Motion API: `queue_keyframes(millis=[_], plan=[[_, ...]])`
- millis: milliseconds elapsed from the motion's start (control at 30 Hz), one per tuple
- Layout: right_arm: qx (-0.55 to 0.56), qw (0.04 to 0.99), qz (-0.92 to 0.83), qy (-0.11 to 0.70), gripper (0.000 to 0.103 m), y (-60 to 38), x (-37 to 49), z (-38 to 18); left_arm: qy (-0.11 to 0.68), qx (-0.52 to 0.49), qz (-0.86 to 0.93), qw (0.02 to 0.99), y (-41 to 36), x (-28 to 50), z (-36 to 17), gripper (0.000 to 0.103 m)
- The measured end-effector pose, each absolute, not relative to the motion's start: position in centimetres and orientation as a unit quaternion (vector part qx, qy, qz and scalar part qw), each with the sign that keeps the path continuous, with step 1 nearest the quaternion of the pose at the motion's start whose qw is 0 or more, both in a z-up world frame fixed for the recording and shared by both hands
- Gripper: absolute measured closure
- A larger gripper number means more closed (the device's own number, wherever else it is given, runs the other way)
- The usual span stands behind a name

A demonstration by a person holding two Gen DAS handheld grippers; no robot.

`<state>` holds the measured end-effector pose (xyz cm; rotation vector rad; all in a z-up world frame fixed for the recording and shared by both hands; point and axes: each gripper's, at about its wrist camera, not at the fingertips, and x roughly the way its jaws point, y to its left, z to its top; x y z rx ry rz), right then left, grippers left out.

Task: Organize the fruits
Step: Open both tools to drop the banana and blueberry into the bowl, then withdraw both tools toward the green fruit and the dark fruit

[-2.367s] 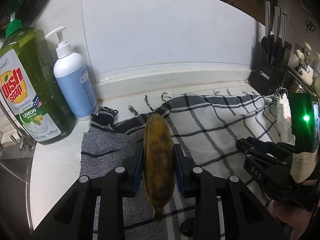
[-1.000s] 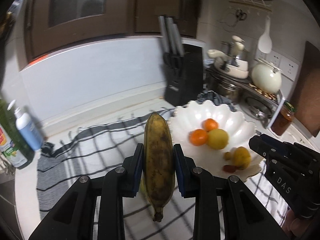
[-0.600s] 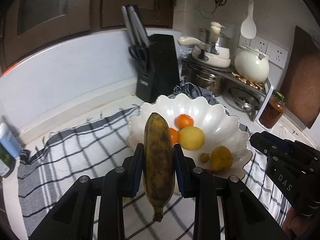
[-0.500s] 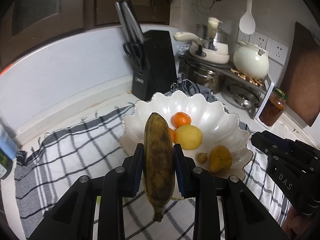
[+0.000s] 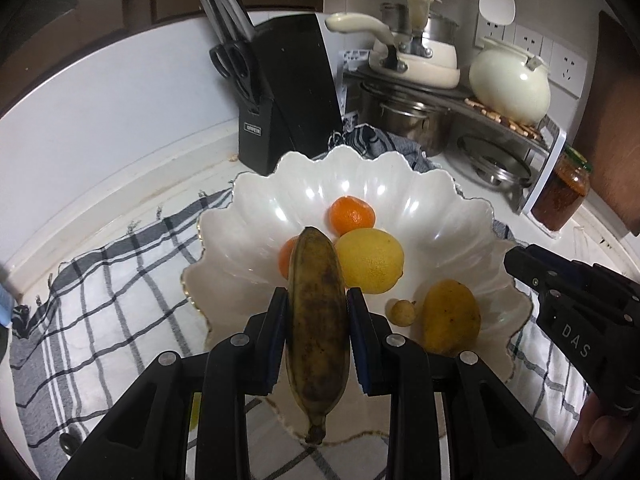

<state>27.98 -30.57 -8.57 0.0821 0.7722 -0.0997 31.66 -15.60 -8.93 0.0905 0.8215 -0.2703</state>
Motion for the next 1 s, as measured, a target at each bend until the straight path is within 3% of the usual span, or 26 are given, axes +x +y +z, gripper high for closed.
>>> queue_keyframes(millis=[100, 300, 400, 467, 633, 767, 1000], plan=[[0.041, 0.922, -0.045, 0.383, 0.082, -30.8, 28.5, -9.0, 0.395, 0.048, -0.128, 0.909, -15.9, 31.9, -9.1, 0.072], [0.043, 0.923, -0.047, 0.379, 0.08, -31.0, 28.7, -8.9, 0.39, 0.05, -0.126, 0.911, -16.0, 32.0, -8.8, 0.055], [0.04, 0.926, -0.053, 0.372, 0.065, -30.9, 28.4, -8.5, 0.385, 0.052, -0.123, 0.913, -15.8, 31.8, -8.4, 0.044], [0.041, 0.928, -0.06, 0.366, 0.049, -30.9, 28.0, -8.2, 0.381, 0.052, -0.118, 0.916, -15.6, 31.5, -8.0, 0.035], [0.036, 0.931, -0.085, 0.352, 0.026, -30.5, 26.9, -6.8, 0.374, 0.051, -0.11, 0.92, -14.7, 30.7, -7.0, 0.025], [0.034, 0.934, -0.096, 0.341, 0.023, -29.8, 25.6, -5.5, 0.364, 0.047, -0.103, 0.924, -13.5, 29.6, -6.0, 0.012], [0.027, 0.94, -0.091, 0.328, 0.022, -27.1, 23.5, -3.4, 0.346, 0.037, -0.085, 0.934, -10.2, 27.5, -3.9, 0.008]])
